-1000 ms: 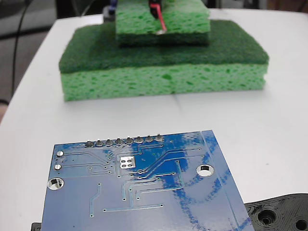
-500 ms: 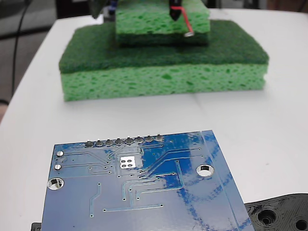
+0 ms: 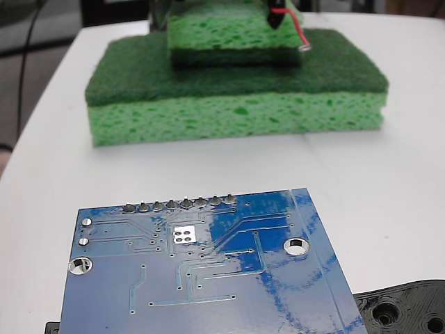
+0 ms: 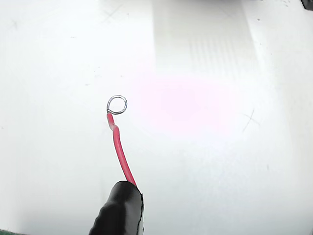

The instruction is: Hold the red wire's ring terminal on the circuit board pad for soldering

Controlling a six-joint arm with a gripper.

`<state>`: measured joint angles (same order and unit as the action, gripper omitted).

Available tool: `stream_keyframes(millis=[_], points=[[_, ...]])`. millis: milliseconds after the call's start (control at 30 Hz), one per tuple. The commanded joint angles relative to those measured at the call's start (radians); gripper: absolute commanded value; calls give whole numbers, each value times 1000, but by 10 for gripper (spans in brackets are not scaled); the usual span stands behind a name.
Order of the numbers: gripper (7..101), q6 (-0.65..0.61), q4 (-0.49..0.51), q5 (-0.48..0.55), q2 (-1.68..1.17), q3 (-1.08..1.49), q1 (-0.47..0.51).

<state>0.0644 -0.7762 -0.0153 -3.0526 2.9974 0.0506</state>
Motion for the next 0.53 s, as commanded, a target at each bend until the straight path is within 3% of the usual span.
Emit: stream_keyframes(millis=[33,200,533], points=[[1003,-8,2,12,-2,-5,-3],[1003,18,2,-57,-2,-5,-41],[1003,18,3,-58,-2,-5,-43]])
